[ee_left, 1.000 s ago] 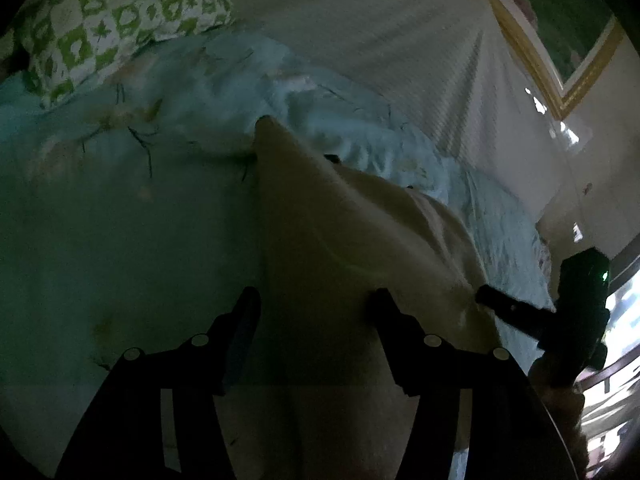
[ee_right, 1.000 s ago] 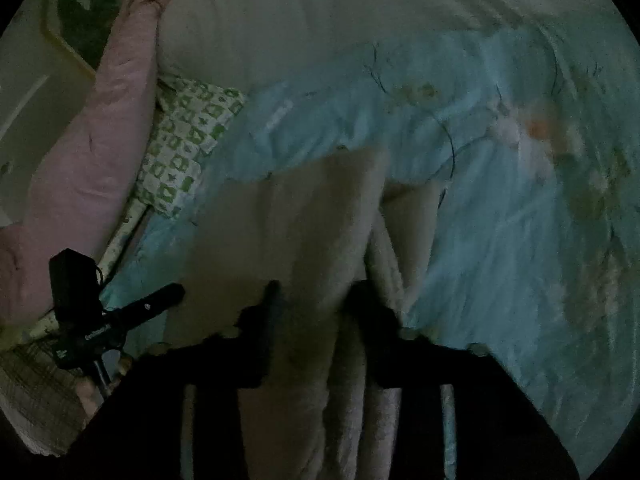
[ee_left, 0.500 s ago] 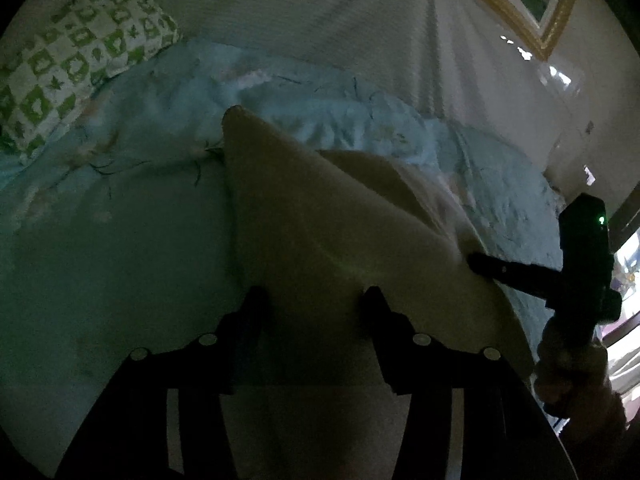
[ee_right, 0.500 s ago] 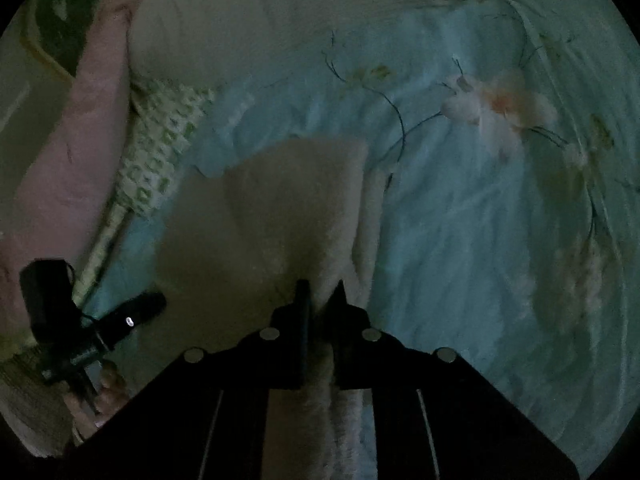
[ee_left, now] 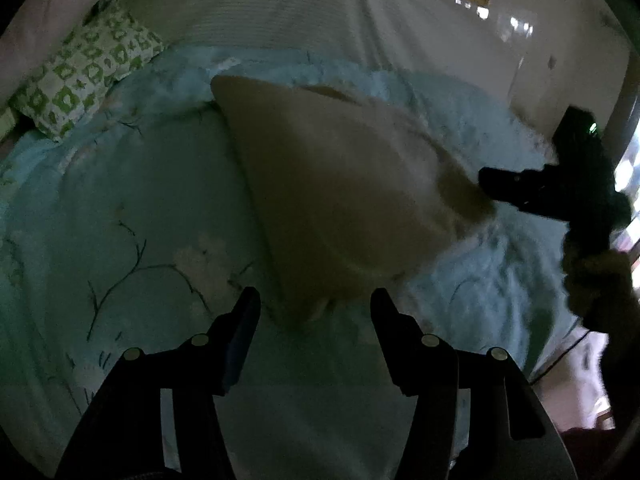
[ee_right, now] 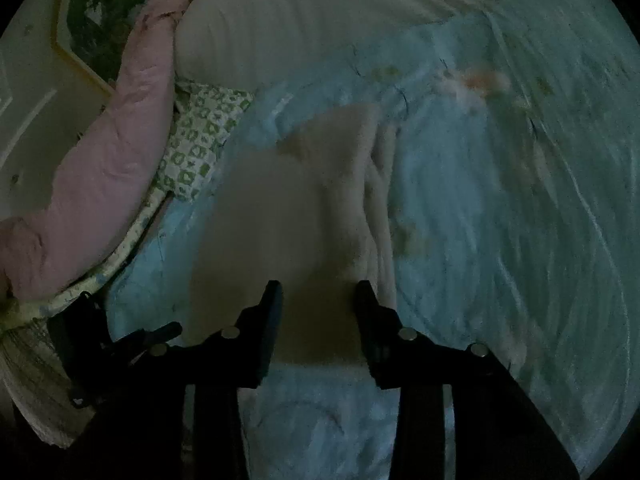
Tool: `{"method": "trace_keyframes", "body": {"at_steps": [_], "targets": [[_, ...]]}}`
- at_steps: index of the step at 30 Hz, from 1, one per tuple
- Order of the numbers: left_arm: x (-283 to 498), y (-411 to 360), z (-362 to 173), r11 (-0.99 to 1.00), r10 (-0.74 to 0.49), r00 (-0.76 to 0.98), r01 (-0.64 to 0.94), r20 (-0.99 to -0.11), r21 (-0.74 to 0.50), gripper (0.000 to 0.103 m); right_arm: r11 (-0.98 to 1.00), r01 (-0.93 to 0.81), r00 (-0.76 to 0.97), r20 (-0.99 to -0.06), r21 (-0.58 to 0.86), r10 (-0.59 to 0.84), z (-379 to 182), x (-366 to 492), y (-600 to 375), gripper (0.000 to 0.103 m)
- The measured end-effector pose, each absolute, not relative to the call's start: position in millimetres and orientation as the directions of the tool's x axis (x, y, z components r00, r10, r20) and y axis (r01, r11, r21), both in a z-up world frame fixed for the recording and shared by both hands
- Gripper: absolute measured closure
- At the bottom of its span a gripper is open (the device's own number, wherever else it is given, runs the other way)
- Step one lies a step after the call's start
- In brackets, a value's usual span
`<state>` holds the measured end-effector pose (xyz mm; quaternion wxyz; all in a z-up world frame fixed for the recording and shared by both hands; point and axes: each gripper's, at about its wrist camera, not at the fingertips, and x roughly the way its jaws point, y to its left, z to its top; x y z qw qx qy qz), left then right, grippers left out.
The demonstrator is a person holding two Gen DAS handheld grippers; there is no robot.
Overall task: Fold small clothes
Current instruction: 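Release the sweater and pull both grippers back from the folded bundle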
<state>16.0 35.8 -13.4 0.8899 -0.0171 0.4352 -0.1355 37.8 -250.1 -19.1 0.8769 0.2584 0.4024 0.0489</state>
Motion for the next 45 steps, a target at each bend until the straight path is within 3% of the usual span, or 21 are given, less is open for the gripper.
{"method": "trace_keyframes", "body": {"at_steps": [3,4,5,8,9,10,26,30,36,39,45], "targets": [[18,29,-23,0.973,-0.211,0.596,0.208,-0.775,-0.104,0.052,0.858,0.137,0.668,-0.685,0.496,0.290,-29,33,-247,0.063],[21,29,-26,0.975,-0.202,0.598,0.197,-0.775,-0.102,0.068,0.856,0.138,0.671,-0.683,0.497,0.289,-30,33,-246,0.063],[25,29,-30,0.977,-0.198,0.596,0.187,-0.778,-0.105,0.077,0.856,0.136,0.672,-0.682,0.499,0.290,-31,34,-245,0.063],[31,33,-35,0.977,-0.211,0.597,0.162,-0.774,-0.141,0.088,0.859,0.121,0.659,-0.687,0.498,0.306,-35,38,-240,0.064],[30,34,-35,0.978,-0.207,0.603,0.156,-0.770,-0.141,0.089,0.863,0.116,0.658,-0.689,0.492,0.304,-35,38,-238,0.074],[29,34,-35,0.979,-0.204,0.606,0.151,-0.769,-0.140,0.090,0.869,0.114,0.652,-0.697,0.481,0.300,-34,39,-235,0.101],[11,43,-34,0.969,-0.237,0.544,0.197,-0.805,-0.152,0.090,0.903,0.175,0.609,-0.764,0.392,0.214,-38,22,-250,0.099],[-10,48,-4,0.951,-0.295,0.569,0.252,-0.767,-0.179,0.090,0.930,0.160,0.650,-0.744,0.330,0.152,-9,9,-239,0.098],[5,32,30,0.911,-0.408,0.613,0.316,-0.676,-0.264,0.089,0.929,0.055,0.710,-0.669,0.365,0.221,20,17,-212,0.098],[29,17,21,0.904,-0.427,0.611,0.315,-0.666,-0.290,0.088,0.928,0.053,0.691,-0.684,0.368,0.232,10,36,-197,0.098],[57,15,-24,0.927,-0.375,0.552,0.221,-0.745,-0.303,0.089,0.923,0.132,0.622,-0.755,0.362,0.207,-27,46,-199,0.098]]}}
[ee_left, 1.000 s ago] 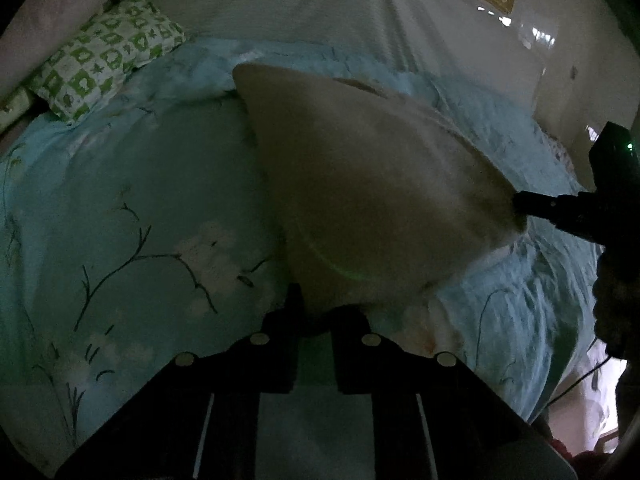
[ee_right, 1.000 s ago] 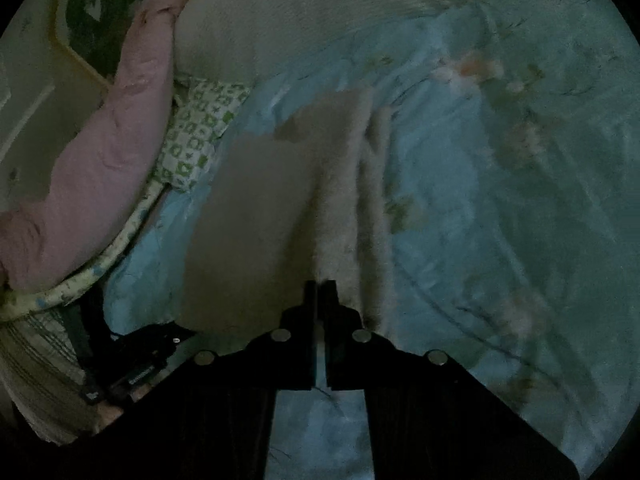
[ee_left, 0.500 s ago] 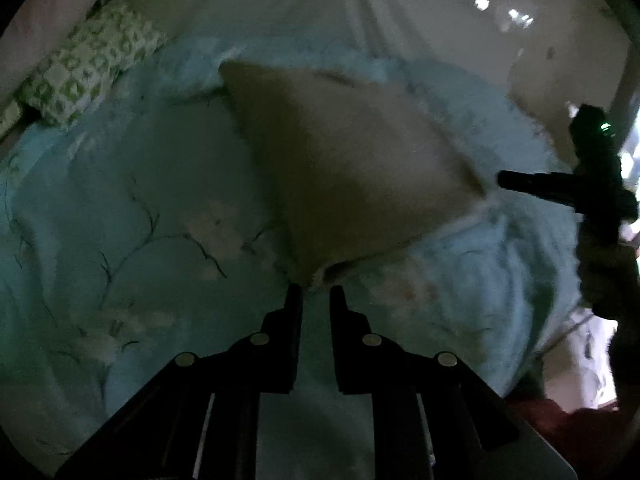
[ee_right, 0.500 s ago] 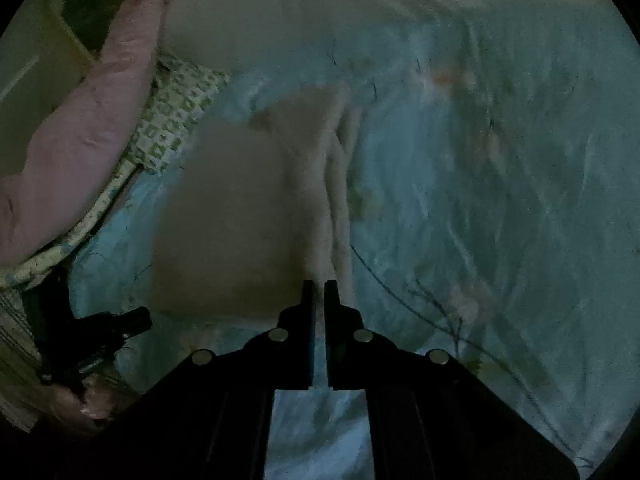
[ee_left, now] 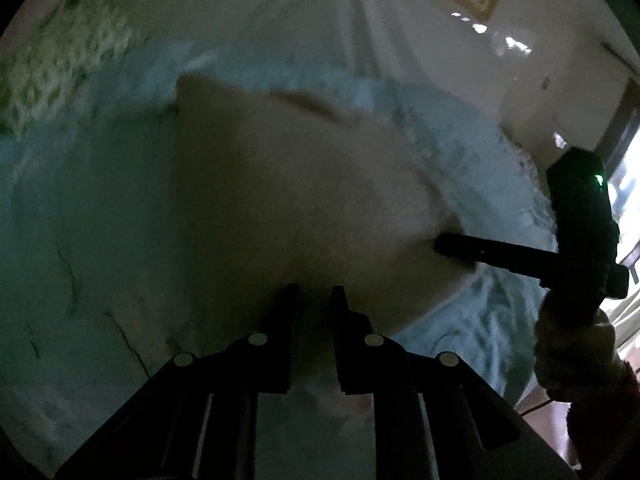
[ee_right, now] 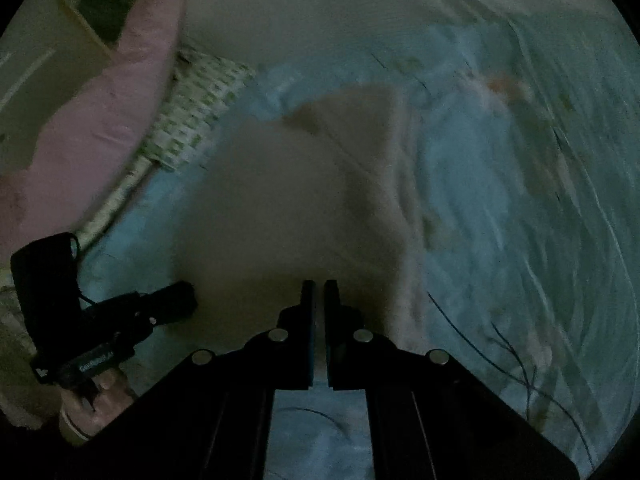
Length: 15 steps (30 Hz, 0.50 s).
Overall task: Fold small clothes
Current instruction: 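Release the sweater and pull both grippers back from the folded bundle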
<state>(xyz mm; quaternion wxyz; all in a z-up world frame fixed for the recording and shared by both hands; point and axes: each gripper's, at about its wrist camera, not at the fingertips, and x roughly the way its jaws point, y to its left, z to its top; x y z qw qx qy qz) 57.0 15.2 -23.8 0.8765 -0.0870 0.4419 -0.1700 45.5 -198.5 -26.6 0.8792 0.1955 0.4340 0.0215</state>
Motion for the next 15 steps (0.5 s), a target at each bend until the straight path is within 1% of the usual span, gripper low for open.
{"method": "trace_keyframes", "body": {"at_steps": [2,4,6,12,13,15], "targets": [[54,21,-37,0.918,-0.395,0.528,0.202,-0.752,-0.341,0.089,0.912,0.175,0.590,-0.781,0.372,0.205,-44,39,-207,0.099],[52,31,-45,0.901,-0.429,0.521,0.181,-0.738,-0.395,0.093,0.887,0.188,0.597,-0.766,0.421,0.237,-56,30,-216,0.103],[53,37,-47,0.889,-0.447,0.519,0.168,-0.729,-0.426,0.095,0.865,0.193,0.613,-0.746,0.463,0.262,-59,23,-219,0.103],[49,32,-41,0.898,-0.430,0.521,0.168,-0.737,-0.406,0.095,0.905,0.184,0.602,-0.772,0.384,0.205,-50,25,-205,0.102],[48,33,-38,0.897,-0.432,0.524,0.168,-0.734,-0.409,0.092,0.907,0.181,0.604,-0.771,0.381,0.203,-47,24,-203,0.099],[44,31,-33,0.903,-0.421,0.535,0.173,-0.732,-0.393,0.089,0.922,0.172,0.611,-0.772,0.346,0.175,-37,20,-196,0.099]]}}
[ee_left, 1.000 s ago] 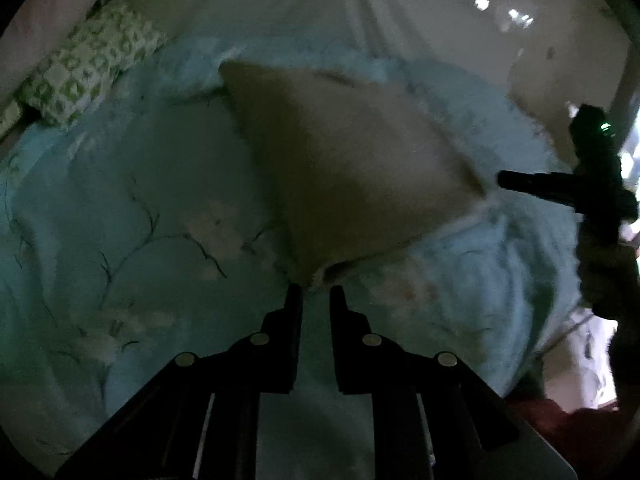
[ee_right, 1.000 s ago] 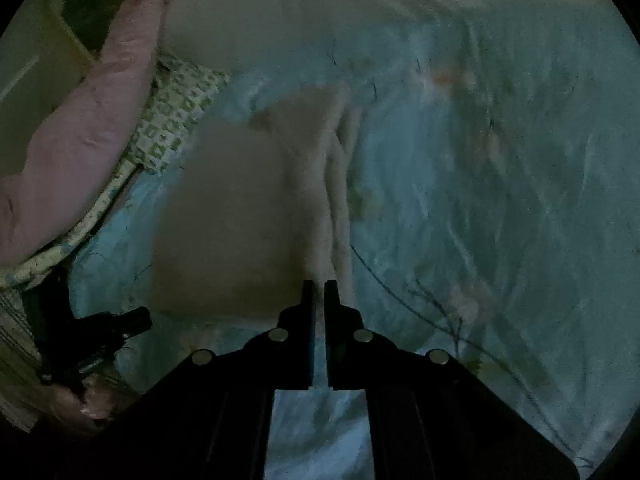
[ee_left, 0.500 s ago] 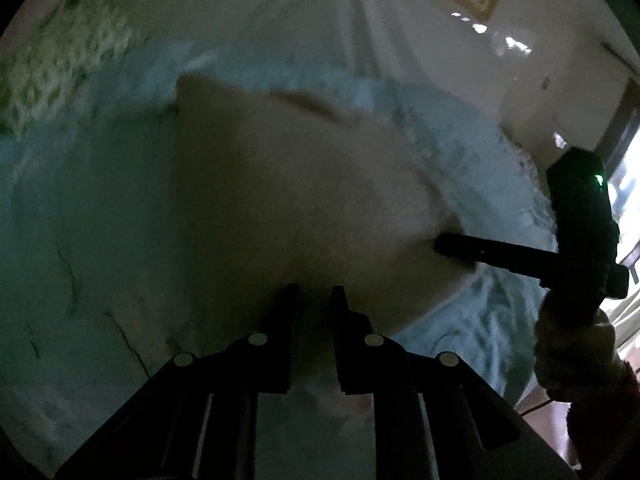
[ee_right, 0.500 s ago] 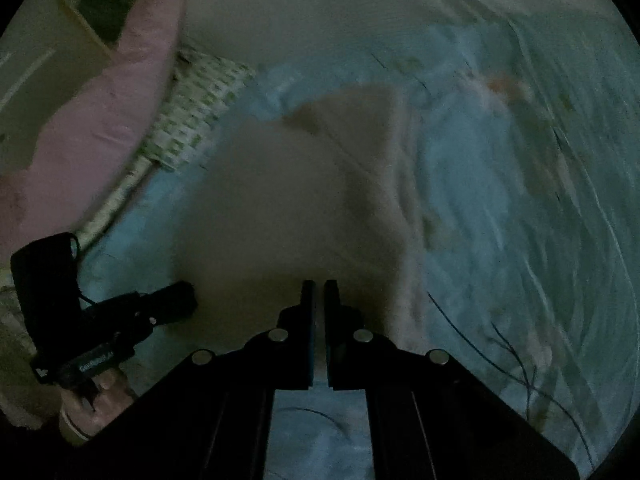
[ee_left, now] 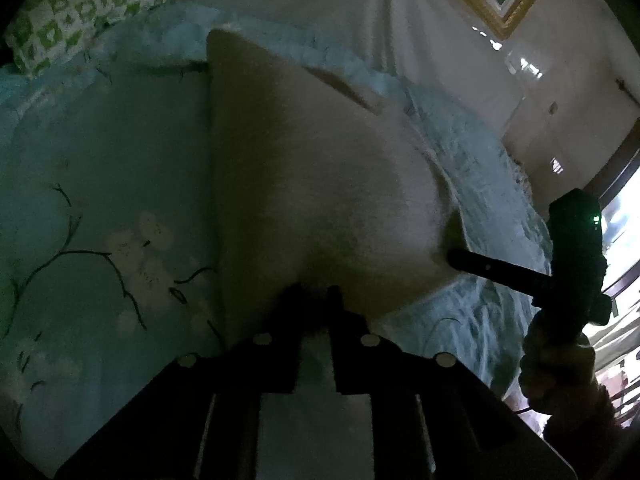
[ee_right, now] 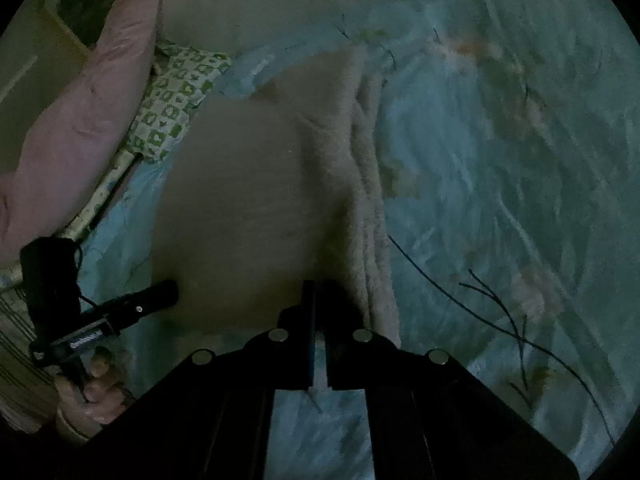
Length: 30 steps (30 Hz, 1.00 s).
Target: Fold small clothes
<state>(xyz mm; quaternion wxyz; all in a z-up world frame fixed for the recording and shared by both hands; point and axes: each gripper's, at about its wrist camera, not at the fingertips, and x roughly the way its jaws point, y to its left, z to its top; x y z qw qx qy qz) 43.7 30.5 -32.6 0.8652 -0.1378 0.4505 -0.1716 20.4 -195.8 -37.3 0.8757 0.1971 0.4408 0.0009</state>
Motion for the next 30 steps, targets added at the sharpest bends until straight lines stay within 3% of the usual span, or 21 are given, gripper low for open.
{"method": "trace_keyframes", "body": {"at_steps": [2,5,6,7,9,20,30], "targets": [[38,27,-27,0.918,-0.391,0.549,0.173,-0.739,-0.358,0.086,0.936,0.156,0.618,-0.770,0.315,0.155,-29,17,-189,0.098],[25,23,-20,0.934,-0.353,0.573,0.171,-0.739,-0.313,0.066,0.949,0.122,0.638,-0.755,0.291,0.150,-17,8,-178,0.095],[19,23,-17,0.941,-0.335,0.587,0.164,-0.737,-0.297,0.059,0.952,0.115,0.647,-0.749,0.284,0.145,-13,4,-174,0.086],[13,22,-15,0.949,-0.312,0.600,0.156,-0.737,-0.276,0.052,0.954,0.109,0.656,-0.741,0.280,0.143,-10,0,-172,0.068],[2,21,-12,0.961,-0.274,0.617,0.143,-0.738,-0.238,0.046,0.957,0.107,0.680,-0.722,0.269,0.127,-4,-10,-168,0.047],[-38,22,-16,0.975,-0.217,0.632,0.101,-0.744,-0.199,0.035,0.977,0.094,0.673,-0.735,0.194,0.081,-13,-42,-146,0.045],[-50,15,-15,0.991,-0.133,0.652,0.070,-0.746,-0.115,0.023,0.991,0.053,0.661,-0.749,0.120,0.055,-22,-60,-130,0.025]]}}
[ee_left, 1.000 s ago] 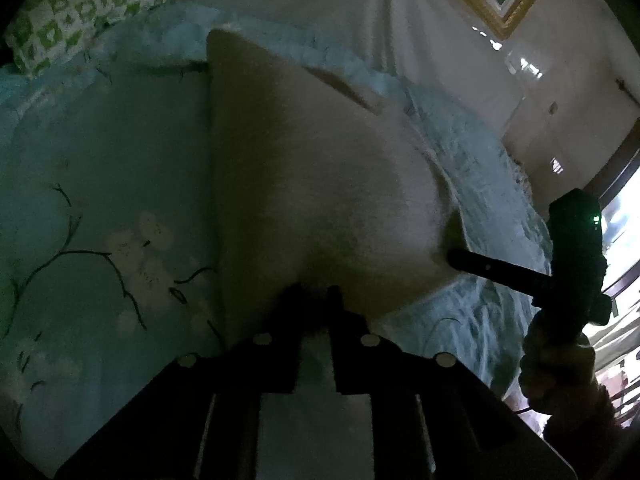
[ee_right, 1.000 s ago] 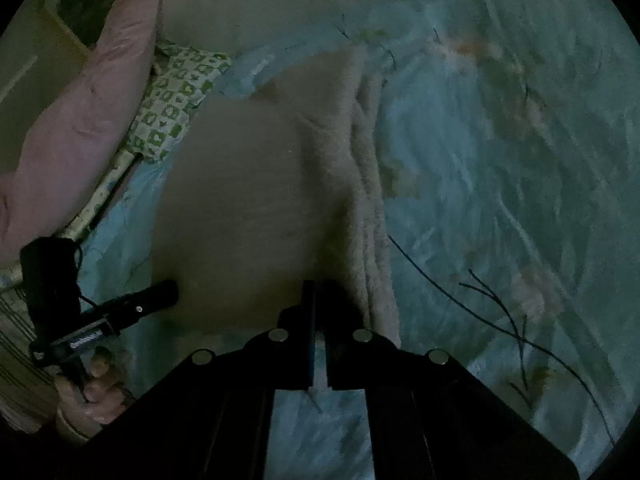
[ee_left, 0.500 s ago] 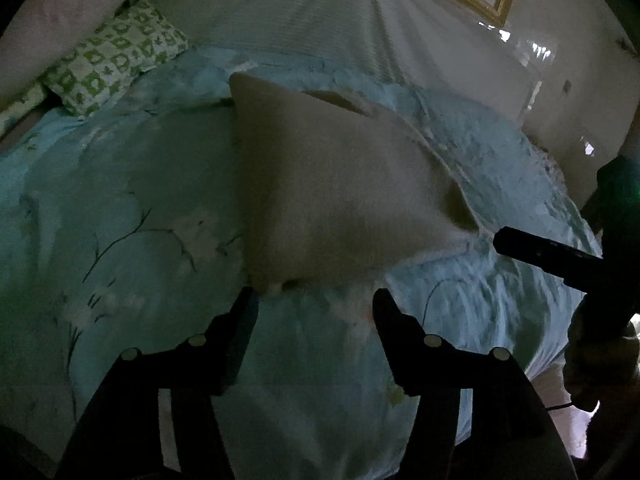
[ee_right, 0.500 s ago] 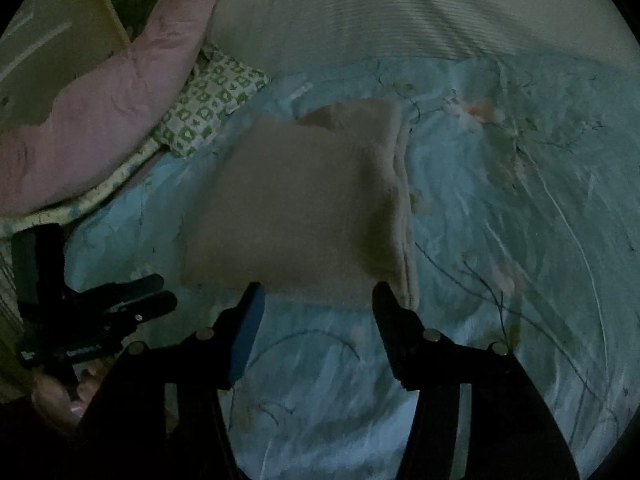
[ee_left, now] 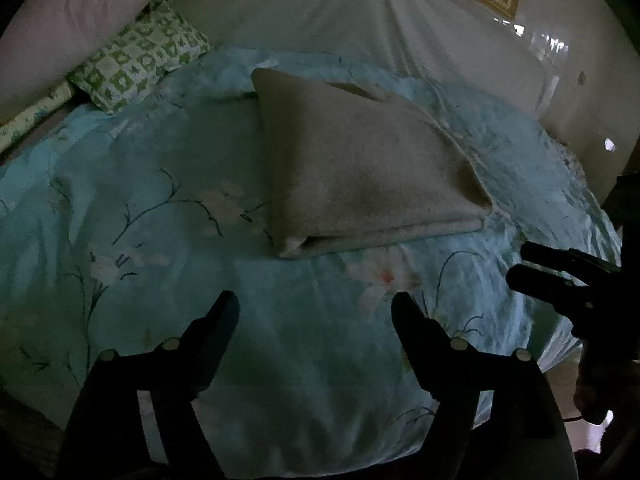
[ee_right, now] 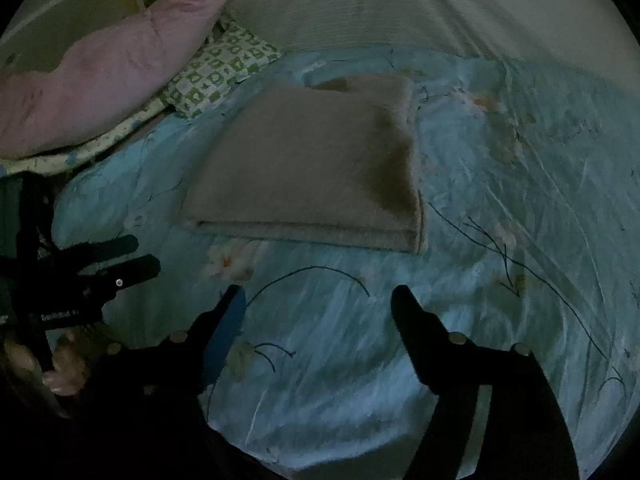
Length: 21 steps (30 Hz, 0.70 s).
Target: Fold small clothes
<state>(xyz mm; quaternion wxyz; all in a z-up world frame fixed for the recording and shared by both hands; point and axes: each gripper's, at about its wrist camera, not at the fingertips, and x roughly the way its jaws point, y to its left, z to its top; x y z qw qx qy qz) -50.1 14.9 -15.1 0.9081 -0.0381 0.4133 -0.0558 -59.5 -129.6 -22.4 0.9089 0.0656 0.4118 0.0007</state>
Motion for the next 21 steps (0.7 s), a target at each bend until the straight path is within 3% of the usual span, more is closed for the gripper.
{"method": "trace_keyframes", "body": {"at_steps": [7,21], "targets": [[-46,13,-11,0.995,-0.102,0.651,0.058,-0.752,-0.085,0.022,0.993,0.056,0.666,-0.745,0.104,0.040,-21,-59,-129,0.017],[-9,9,-5,1.000,0.006,0.619,0.008,-0.786,0.013,0.019,0.989,0.080,0.662,-0.748,0.121,0.038,-16,-29,-147,0.012]]}}
